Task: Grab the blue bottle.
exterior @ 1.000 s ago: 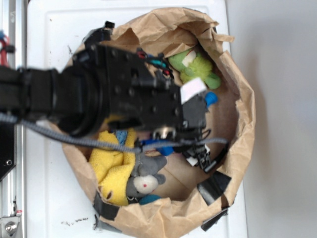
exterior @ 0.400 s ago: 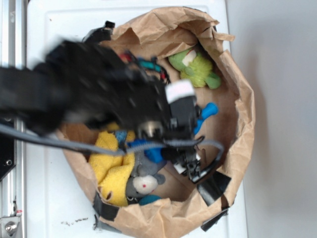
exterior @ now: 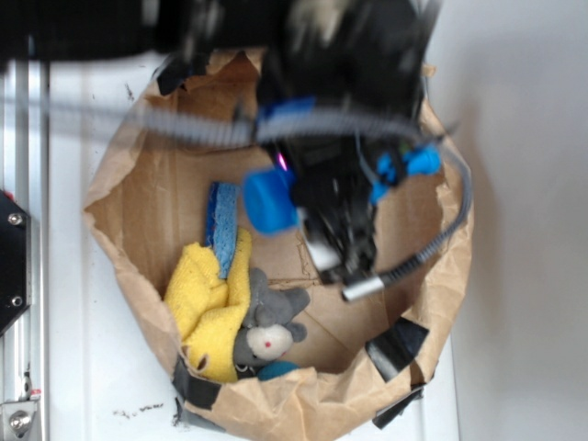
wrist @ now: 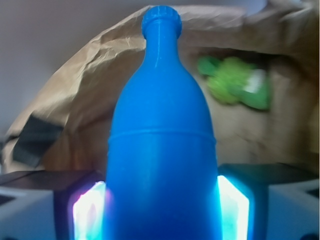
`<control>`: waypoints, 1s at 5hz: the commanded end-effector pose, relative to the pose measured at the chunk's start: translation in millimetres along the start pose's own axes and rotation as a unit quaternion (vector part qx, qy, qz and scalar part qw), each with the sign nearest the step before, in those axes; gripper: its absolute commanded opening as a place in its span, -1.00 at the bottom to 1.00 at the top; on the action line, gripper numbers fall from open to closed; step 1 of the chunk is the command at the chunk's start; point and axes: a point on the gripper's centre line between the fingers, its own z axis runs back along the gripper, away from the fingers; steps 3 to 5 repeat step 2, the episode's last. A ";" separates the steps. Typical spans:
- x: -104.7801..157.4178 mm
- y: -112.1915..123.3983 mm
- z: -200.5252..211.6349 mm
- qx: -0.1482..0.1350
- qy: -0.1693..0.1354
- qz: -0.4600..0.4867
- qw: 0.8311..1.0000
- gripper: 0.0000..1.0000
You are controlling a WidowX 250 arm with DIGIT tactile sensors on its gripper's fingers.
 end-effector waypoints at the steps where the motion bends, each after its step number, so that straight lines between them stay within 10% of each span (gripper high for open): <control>1: -23.6 6.7 37.1 0.051 -0.014 -0.035 0.998 -1.00; 2: -27.0 1.7 32.9 0.053 -0.059 -0.050 0.996 -1.00; 5: -27.0 1.7 32.9 0.053 -0.059 -0.050 0.996 -1.00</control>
